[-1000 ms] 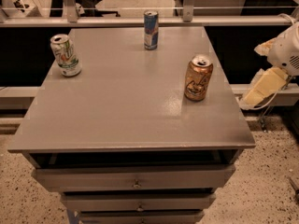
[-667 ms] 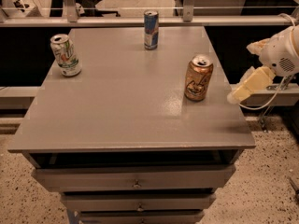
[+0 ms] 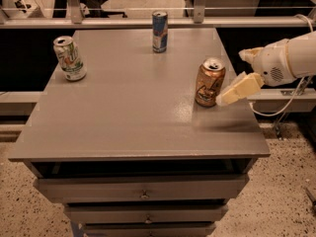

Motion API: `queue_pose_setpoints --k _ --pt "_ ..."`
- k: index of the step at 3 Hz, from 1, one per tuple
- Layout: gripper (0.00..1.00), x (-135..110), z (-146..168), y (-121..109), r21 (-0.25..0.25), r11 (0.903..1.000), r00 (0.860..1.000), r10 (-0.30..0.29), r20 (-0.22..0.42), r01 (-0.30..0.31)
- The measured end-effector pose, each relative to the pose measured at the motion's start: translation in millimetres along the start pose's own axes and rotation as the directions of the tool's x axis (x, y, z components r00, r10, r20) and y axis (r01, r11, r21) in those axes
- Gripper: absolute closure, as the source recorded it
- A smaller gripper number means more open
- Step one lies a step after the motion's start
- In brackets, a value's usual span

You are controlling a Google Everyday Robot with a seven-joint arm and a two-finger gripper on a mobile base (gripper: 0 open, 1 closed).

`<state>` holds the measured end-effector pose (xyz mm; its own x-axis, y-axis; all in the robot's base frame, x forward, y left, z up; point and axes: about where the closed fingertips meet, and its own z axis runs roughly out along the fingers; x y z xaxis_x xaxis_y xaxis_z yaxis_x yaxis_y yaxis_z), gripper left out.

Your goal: Pick orange can

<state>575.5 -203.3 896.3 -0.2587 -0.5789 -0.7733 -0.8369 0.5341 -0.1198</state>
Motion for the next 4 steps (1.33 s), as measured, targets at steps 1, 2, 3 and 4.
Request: queue_pose_setpoints --k 1,2,3,4 --pt "0.0 -10 22 10 -0.042 0.9987 0.997 0.03 0.076 -0.027" --pt "0.02 -15 41 20 -0.085 0.9944 0.987 0.074 0.14 -0.062" --pt "0.13 -16 55 26 -0.112 0.9896 0.977 0.109 0.183 -0.089" --pt "0.36 -15 61 27 -0.12 0.9872 0.968 0.129 0.217 -0.105"
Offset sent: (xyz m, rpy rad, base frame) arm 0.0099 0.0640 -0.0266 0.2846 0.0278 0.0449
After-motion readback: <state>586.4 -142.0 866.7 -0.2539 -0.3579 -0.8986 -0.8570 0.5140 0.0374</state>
